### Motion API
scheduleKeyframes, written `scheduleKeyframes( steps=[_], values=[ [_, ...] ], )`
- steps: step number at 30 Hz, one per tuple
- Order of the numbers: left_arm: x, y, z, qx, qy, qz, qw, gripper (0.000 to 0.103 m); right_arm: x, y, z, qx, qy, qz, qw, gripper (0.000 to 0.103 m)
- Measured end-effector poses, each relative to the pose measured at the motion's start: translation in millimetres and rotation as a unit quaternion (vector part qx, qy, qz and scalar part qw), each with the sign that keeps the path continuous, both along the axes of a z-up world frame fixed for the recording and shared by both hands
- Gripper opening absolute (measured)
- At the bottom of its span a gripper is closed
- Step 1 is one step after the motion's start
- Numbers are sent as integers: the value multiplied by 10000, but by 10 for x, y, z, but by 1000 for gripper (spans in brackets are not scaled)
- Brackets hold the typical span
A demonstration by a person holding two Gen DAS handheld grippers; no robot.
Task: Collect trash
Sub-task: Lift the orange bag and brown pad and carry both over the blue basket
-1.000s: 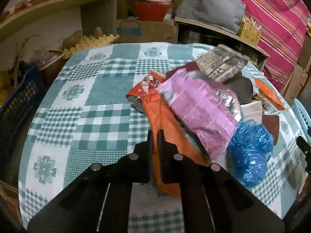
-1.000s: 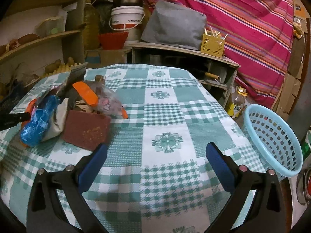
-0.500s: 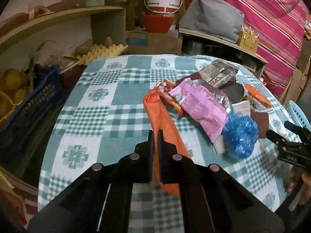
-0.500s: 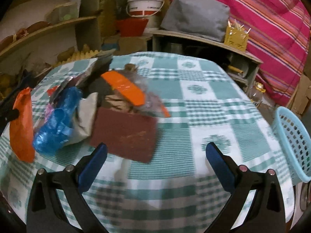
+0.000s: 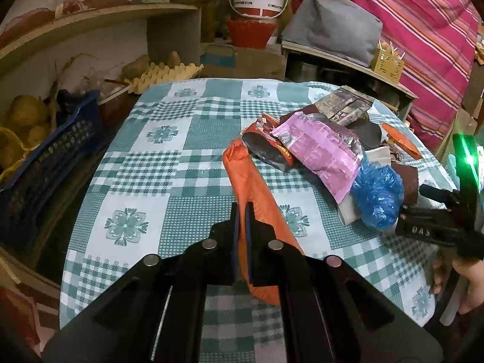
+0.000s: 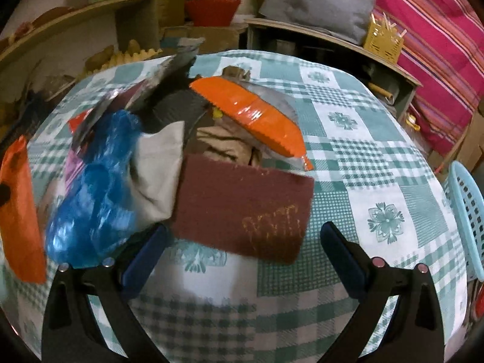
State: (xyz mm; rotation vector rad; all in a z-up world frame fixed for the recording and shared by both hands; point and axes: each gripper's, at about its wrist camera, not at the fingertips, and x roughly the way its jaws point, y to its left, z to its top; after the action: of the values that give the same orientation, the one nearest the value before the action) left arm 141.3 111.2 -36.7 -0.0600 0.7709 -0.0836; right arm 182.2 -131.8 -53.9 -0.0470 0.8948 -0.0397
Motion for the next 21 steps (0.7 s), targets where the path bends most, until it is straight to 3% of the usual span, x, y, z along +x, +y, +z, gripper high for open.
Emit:
scheduleKeyframes(
  steps=[6, 8, 21],
  values=[
    [-19, -60, 31, -3, -14, -52, 10000, 2, 40, -12, -13, -11, 42, 117, 9999, 97],
    [-41, -90, 68, 17, -44, -64, 10000, 2, 7, -30, 7, 3, 9, 207, 9998, 86],
    [-330, -544, 563, -29, -485, -372, 9981, 2, -445, -688, 360, 448, -473, 198, 9977, 86]
  ],
)
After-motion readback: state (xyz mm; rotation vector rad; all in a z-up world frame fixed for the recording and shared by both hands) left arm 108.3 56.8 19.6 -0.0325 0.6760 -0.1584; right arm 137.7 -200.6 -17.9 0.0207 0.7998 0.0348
